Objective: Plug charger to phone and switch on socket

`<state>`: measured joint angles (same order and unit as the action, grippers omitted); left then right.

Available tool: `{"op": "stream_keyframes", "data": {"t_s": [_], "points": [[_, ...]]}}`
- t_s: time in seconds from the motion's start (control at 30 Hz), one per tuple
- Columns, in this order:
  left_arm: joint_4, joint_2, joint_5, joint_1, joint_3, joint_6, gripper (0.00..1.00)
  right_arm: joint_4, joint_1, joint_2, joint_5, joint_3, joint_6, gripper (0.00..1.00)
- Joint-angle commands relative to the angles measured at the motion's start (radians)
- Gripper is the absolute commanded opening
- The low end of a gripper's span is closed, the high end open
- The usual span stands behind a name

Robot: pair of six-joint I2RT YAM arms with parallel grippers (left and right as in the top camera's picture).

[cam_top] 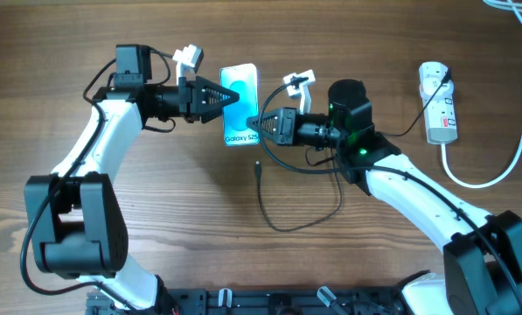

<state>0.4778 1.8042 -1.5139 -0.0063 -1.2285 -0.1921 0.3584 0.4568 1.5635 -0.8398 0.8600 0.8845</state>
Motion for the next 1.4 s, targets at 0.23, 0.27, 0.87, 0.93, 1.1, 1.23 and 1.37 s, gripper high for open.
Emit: {"op": "stream_keyframes", "data": {"t_s": [0.23, 0.27, 0.87, 0.93, 1.1, 1.23, 1.37], "points": [[-0.004, -0.052, -0.063, -0.056, -0.016, -0.025, 0.48, -0.001, 0.000, 0.002, -0.026, 0.018, -0.018, 0.04], [-0.004, -0.052, -0.063, -0.059, -0.016, -0.025, 0.46, -0.004, 0.000, 0.002, -0.025, 0.018, -0.017, 0.04], [0.166, -0.052, 0.152, -0.064, -0.015, -0.024, 0.04, -0.030, -0.077, 0.002, -0.091, 0.017, -0.026, 0.48], [0.301, -0.052, 0.352, -0.064, -0.015, -0.024, 0.04, -0.049, -0.119, 0.002, -0.138, 0.017, -0.057, 0.54], [0.554, -0.052, 0.431, -0.064, -0.015, -0.025, 0.04, -0.275, -0.164, 0.002, 0.035, 0.017, -0.104, 0.70], [0.790, -0.052, 0.431, -0.064, -0.015, -0.026, 0.04, -0.571, -0.164, 0.002, 0.376, 0.017, -0.099, 0.79], [0.916, -0.052, 0.432, -0.064, -0.015, -0.025, 0.04, -0.640, -0.164, 0.002, 0.426, 0.017, -0.098, 1.00]]}}
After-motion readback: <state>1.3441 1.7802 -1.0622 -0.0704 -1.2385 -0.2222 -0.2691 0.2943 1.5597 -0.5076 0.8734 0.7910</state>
